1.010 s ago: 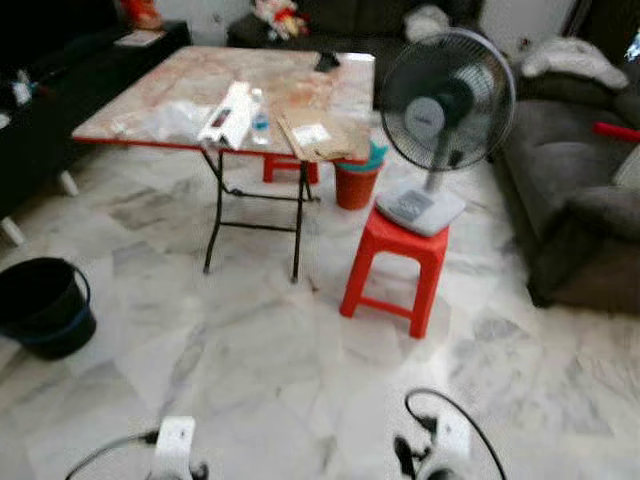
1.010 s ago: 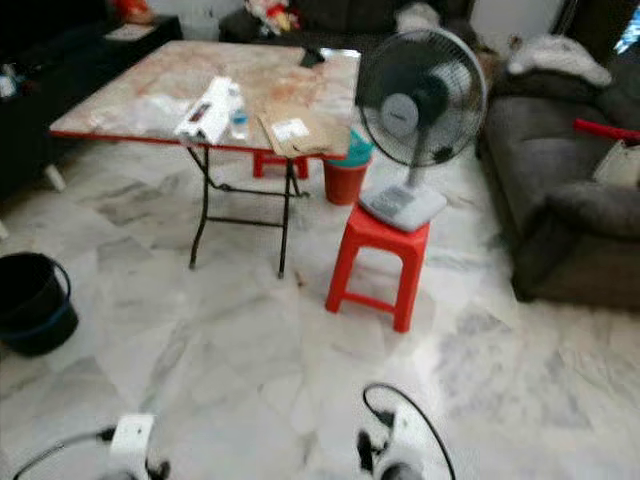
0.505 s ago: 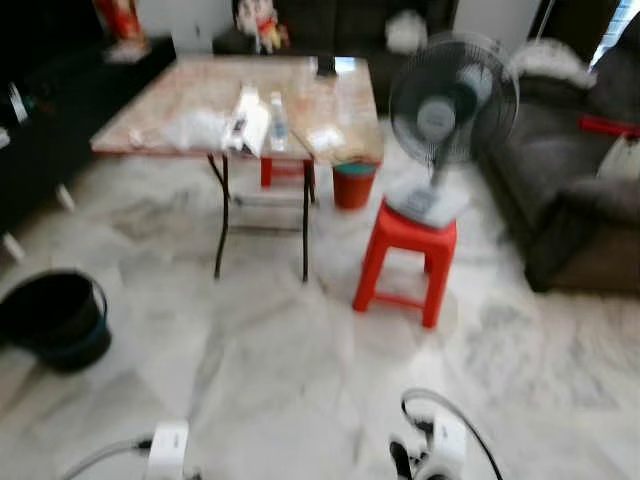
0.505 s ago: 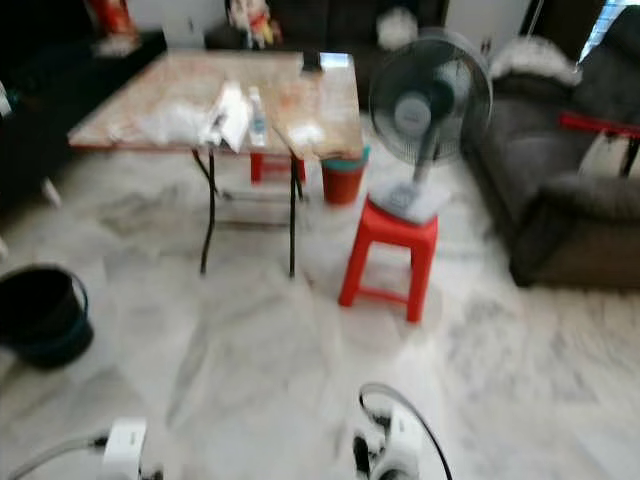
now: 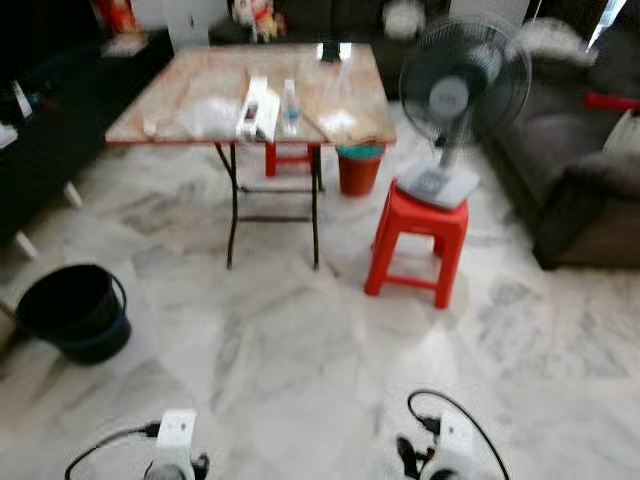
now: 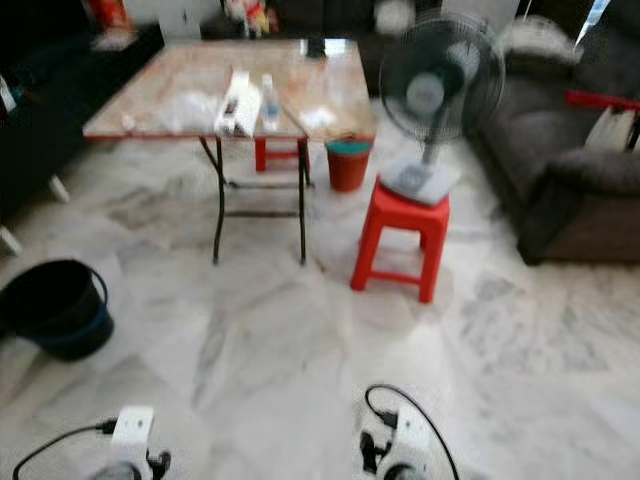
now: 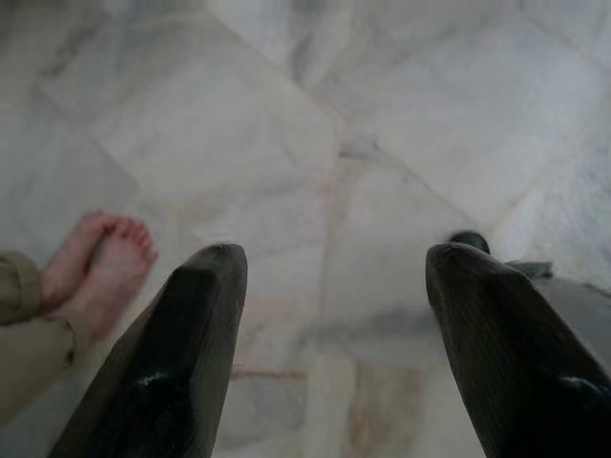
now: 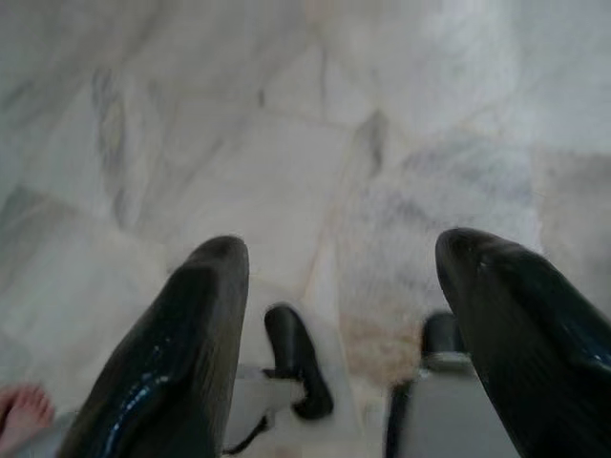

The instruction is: Picking trash to rubbish bin

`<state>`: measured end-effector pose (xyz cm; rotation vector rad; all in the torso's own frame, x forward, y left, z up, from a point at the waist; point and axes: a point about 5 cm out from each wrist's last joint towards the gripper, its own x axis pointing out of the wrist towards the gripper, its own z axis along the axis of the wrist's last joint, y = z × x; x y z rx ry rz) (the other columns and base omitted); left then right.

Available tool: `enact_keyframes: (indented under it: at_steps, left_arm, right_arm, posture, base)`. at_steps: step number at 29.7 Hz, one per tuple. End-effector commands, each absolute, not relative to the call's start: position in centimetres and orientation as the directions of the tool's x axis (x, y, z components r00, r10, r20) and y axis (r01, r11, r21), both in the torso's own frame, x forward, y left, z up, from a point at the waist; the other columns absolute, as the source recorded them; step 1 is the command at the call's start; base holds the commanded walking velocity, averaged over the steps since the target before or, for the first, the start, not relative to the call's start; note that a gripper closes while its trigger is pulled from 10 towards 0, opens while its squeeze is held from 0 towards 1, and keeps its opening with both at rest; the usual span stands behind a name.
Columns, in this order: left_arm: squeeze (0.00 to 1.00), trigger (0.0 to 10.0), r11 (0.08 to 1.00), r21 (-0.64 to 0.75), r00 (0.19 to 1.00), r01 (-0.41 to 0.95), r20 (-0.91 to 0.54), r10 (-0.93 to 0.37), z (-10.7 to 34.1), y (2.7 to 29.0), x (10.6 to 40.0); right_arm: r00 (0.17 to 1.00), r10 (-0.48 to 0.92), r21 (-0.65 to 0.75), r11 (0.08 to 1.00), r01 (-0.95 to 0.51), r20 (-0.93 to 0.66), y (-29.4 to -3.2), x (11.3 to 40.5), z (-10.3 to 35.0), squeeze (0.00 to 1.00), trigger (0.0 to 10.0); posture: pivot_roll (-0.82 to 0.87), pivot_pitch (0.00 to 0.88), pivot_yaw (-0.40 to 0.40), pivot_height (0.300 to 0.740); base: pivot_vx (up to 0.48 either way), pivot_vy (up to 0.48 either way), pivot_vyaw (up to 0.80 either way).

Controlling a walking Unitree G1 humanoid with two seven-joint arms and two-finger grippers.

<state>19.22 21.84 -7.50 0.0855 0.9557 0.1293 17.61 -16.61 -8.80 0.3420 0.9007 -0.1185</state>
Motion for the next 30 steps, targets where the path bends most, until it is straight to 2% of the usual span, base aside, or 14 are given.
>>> enact_keyframes:
  at_steps: [1,5,30]
  left_arm:
    - [0.0,10.0,0.985,0.152,0.572,-0.076,-0.803,0.168,-7.33,22.15,19.44]
    - [0.0,10.0,0.985,0.155,0.57,-0.081,-0.803,0.173,-7.35,22.29,19.35]
    - [0.0,10.0,0.984,0.161,0.563,-0.082,-0.807,0.179,-7.43,22.31,19.19]
  right_arm:
    - [0.627,0.059,0.247,0.945,0.216,-0.776,-16.0,18.01,-8.64,0.0,10.0]
    - [0.632,0.057,0.256,0.94,0.228,-0.773,-15.9,18.01,-8.64,0.0,10.0]
    - [0.629,0.053,0.263,0.933,0.246,-0.776,-15.91,18.0,-8.66,0.0,10.0]
  posture:
    - [-0.01,0.0,0.023,0.74]
    - [-0.01,0.0,0.024,0.74]
    - [-0.01,0.0,0.024,0.74]
  base:
    - [0.337,0.0,0.43]
    - [0.354,0.0,0.68]
    - [0.374,0.0,0.0]
